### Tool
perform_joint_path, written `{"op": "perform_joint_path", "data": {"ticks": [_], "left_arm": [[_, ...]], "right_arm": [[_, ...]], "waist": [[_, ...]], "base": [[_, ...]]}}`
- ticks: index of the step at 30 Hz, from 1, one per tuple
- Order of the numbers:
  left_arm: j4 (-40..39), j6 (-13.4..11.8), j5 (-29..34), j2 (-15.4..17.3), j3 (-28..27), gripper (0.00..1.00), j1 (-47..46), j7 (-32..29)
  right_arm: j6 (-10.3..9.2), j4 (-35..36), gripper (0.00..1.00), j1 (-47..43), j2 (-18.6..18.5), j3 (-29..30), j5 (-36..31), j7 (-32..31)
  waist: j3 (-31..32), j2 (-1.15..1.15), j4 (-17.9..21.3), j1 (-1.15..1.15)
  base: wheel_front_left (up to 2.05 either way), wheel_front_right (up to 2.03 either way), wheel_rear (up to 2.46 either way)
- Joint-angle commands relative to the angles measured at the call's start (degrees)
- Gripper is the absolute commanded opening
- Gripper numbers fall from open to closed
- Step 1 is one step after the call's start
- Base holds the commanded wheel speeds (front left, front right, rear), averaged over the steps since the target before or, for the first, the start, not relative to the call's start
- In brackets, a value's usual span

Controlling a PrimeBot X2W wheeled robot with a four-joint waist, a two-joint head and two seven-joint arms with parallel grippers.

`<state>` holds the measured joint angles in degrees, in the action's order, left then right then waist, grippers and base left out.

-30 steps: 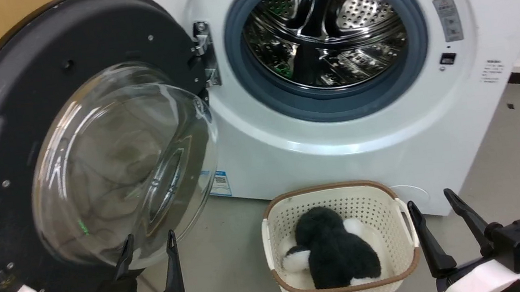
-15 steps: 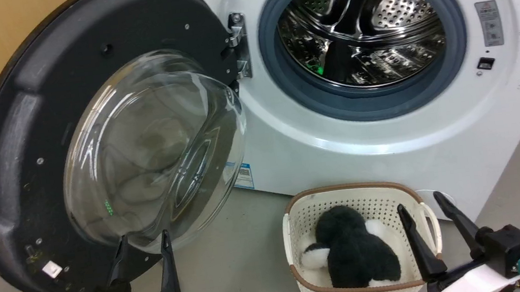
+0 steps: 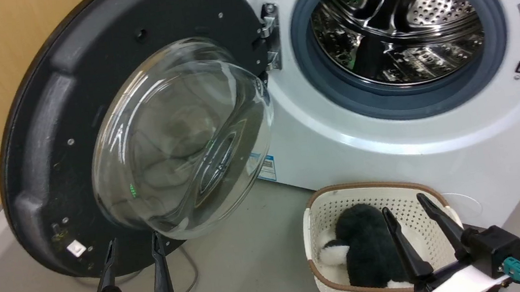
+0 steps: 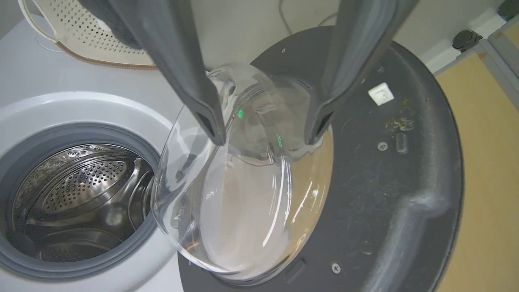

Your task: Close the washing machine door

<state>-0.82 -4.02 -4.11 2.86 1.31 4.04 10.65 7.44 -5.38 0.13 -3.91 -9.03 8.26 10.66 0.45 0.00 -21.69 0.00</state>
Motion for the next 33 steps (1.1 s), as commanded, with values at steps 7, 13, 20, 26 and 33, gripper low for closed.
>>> {"op": "perform_joint_path", "data": {"ticks": [7, 13, 20, 26, 33], "left_arm": [[-0.9, -1.1, -0.6, 0.0, -0.2, 1.00, 1.6, 1.2], [-1.3, -1.4, -0.7, 0.0, -0.4, 1.00, 2.0, 2.0], [-1.3, -1.6, -0.8, 0.0, -0.7, 1.00, 2.4, 2.8], [-1.4, -1.8, -1.5, 0.0, -0.6, 1.00, 2.5, 3.5], [-1.8, -2.0, -2.0, 0.0, -0.7, 1.00, 2.6, 4.3]], "right_arm": [[0.04, -1.2, 1.00, 1.9, -0.6, -1.6, 1.5, 1.2], [0.04, -1.8, 1.00, 2.7, -0.5, -2.6, 2.3, 2.0], [0.04, -2.3, 1.00, 2.9, -0.4, -3.5, 3.1, 2.8], [0.04, -2.6, 1.00, 2.7, -0.5, -4.1, 4.0, 3.5], [0.05, -2.7, 1.00, 2.7, -1.0, -5.4, 5.6, 4.3]], "waist": [[-0.2, 0.00, -2.1, 0.00], [-0.5, 0.00, -3.7, 0.00], [-0.6, 0.00, -5.4, 0.00], [-0.6, 0.00, -6.8, 0.00], [-0.7, 0.00, -8.5, 0.00]], "base": [[0.00, 0.00, 0.00], [0.00, 0.00, 0.00], [0.00, 0.00, 0.00], [0.00, 0.00, 0.00], [0.00, 0.00, 0.00]]}}
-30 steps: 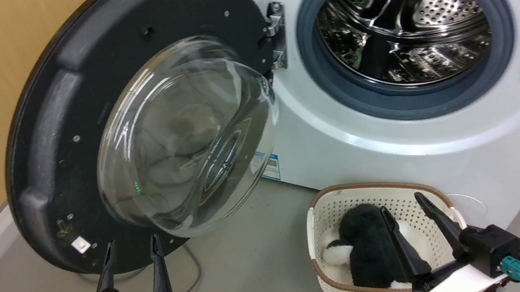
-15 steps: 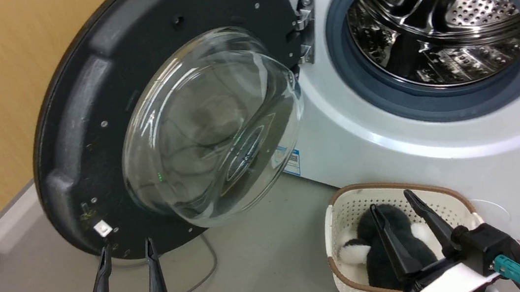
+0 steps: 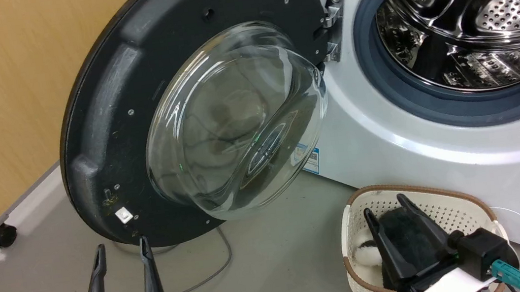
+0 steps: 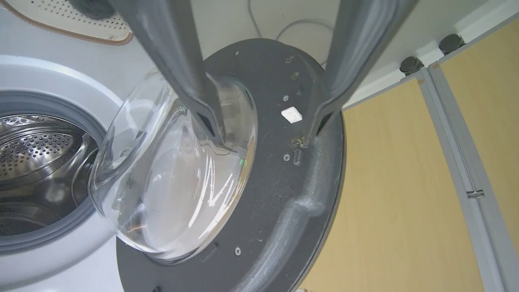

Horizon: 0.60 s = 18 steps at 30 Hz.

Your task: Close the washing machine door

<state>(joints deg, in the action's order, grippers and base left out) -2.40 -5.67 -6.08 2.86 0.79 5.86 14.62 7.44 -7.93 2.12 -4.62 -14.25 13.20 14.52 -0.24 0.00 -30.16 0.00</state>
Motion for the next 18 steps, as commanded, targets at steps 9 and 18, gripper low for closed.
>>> {"op": "perform_joint_path", "data": {"ticks": [9, 18], "left_arm": [[-1.1, 0.9, -0.9, 0.0, -1.6, 0.00, 0.3, 0.4], [-0.6, 6.5, -10.1, 4.3, -11.1, 0.00, -7.9, 0.3]], "right_arm": [[0.05, 0.3, 1.00, 0.9, -0.8, 0.2, 0.2, 0.5], [0.05, 2.6, 1.00, -0.2, -1.5, 3.5, -1.6, 0.5]], "waist": [[-1.0, 0.00, -0.1, 0.00], [-4.2, 0.00, 0.1, 0.00]], "base": [[0.00, 0.00, 0.00], [0.00, 0.00, 0.00]]}}
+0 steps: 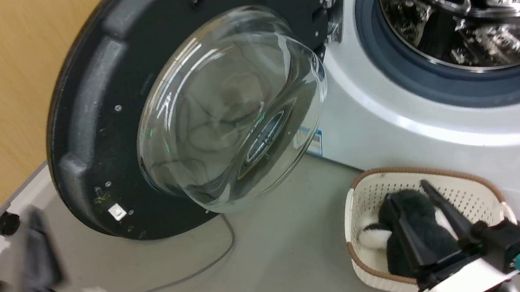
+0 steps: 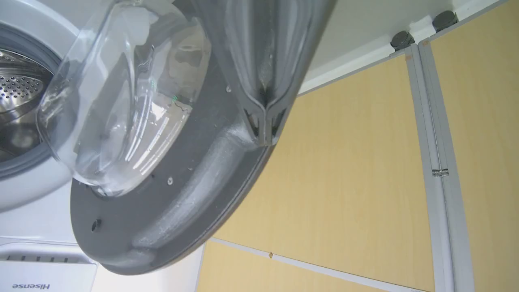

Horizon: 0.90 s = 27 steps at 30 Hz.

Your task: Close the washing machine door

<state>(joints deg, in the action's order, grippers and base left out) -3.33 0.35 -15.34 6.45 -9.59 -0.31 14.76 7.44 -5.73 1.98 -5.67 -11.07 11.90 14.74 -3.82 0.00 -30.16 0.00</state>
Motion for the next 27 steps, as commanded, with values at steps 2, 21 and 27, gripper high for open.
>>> {"op": "perform_joint_path", "data": {"ticks": [2, 21, 27], "left_arm": [[1.6, 1.5, -4.4, 2.9, -3.9, 0.00, -5.3, -0.3], [31.7, 2.6, -52.7, 9.7, -24.2, 0.00, -30.1, -35.0], [33.2, 3.6, -58.7, 10.5, -23.5, 0.00, -26.9, -48.0]], "right_arm": [[0.05, 1.4, 1.00, -0.1, -0.6, 1.1, -0.6, -0.1], [0.05, 6.0, 1.00, 2.2, -2.4, 1.4, -0.2, -2.8], [0.05, 5.1, 1.00, 2.0, -2.1, 1.3, 0.1, -2.4]], "waist": [[-1.9, 0.00, 0.8, 0.00], [-7.1, 0.00, 5.7, 0.00], [-5.9, 0.00, 6.6, 0.00]], "base": [[0.00, 0.00, 0.00], [0.00, 0.00, 0.00], [0.00, 0.00, 0.00]]}}
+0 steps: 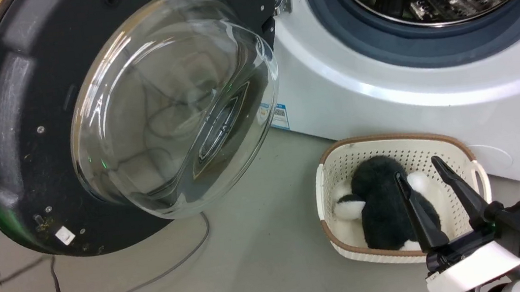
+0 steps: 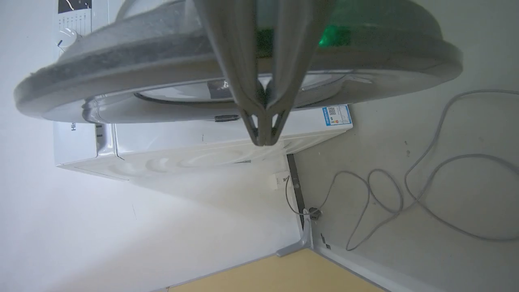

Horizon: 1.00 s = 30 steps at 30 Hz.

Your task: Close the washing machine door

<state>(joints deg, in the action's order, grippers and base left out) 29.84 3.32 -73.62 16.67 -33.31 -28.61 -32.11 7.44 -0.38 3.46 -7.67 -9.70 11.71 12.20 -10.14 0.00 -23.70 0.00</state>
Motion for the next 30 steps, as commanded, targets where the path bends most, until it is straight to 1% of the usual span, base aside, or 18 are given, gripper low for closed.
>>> {"op": "perform_joint_path", "data": {"ticks": [1, 4, 8, 9, 12, 16, 19, 22, 24, 27, 30], "left_arm": [[-0.2, 0.9, -0.9, 0.3, 0.5, 0.00, 2.1, -2.6], [-1.3, 1.5, -2.3, 0.2, 1.4, 0.00, 4.4, -7.1], [-4.7, 2.2, -4.4, -0.7, 3.2, 0.00, 7.9, -13.7], [-4.7, 2.2, -4.4, -0.7, 3.2, 0.00, 7.9, -13.7], [-8.9, 2.5, -5.1, -1.5, 5.1, 0.00, 11.4, -18.2], [-16.8, 2.3, -6.1, -4.1, 8.3, 0.00, 16.8, -23.7], [-23.5, 1.1, -6.2, -6.7, 11.2, 0.00, 20.9, -26.7], [-29.8, -1.2, -7.0, -10.0, 14.0, 0.00, 24.4, -28.6], [-33.4, -2.7, -7.1, -11.6, 16.5, 0.00, 26.9, -29.5], [-37.0, -4.1, -7.4, -12.9, 20.1, 0.00, 29.9, -29.5], [-38.7, -5.2, -8.6, -13.5, 23.8, 0.00, 31.4, -28.1]], "right_arm": [[0.05, -0.4, 1.00, 0.4, 0.0, -0.1, 0.4, 0.2], [0.05, -1.0, 1.00, 0.1, 0.4, -0.1, 0.5, 0.7], [0.05, -2.0, 1.00, -0.6, 1.1, 0.2, 0.7, 1.3], [0.05, -2.0, 1.00, -0.6, 1.1, 0.2, 0.7, 1.3], [0.05, -2.8, 1.00, -1.0, 1.5, 0.4, 0.9, 1.6], [0.05, -3.5, 1.00, -1.9, 2.2, 1.5, 0.9, 2.1], [0.05, -3.8, 1.00, -2.5, 2.6, 2.0, 0.9, 2.3], [0.05, -4.1, 1.00, -2.8, 2.9, 2.2, 0.7, 2.4], [0.05, -3.9, 1.00, -2.7, 3.1, 2.2, 0.7, 2.5], [0.05, -3.6, 1.00, -2.3, 3.4, 2.1, 0.5, 2.6], [0.05, -3.4, 1.00, -1.9, 3.5, 2.3, 0.4, 2.6]], "waist": [[0.8, 0.00, 0.3, 0.00], [1.9, 0.00, 0.6, 0.00], [3.7, 0.00, 1.0, 0.00], [3.7, 0.00, 1.0, 0.00], [5.1, 0.00, 1.7, 0.00], [6.7, 0.00, 2.7, 0.00], [7.4, 0.00, 3.6, 0.00], [7.8, 0.00, 4.9, 0.00], [7.8, 0.00, 6.2, 0.00], [7.3, 0.00, 8.8, 0.00], [6.7, 0.00, 11.7, 0.00]], "base": [[0.00, 0.00, 0.00], [0.00, 0.00, 0.00], [0.00, 0.00, 0.00], [0.00, 0.00, 0.00], [0.00, 0.00, 0.00], [0.00, 0.00, 0.00], [0.00, 0.00, 0.00], [0.00, 0.00, 0.00], [0.00, 0.00, 0.00], [0.00, 0.00, 0.00], [0.00, 0.00, 0.00]]}}
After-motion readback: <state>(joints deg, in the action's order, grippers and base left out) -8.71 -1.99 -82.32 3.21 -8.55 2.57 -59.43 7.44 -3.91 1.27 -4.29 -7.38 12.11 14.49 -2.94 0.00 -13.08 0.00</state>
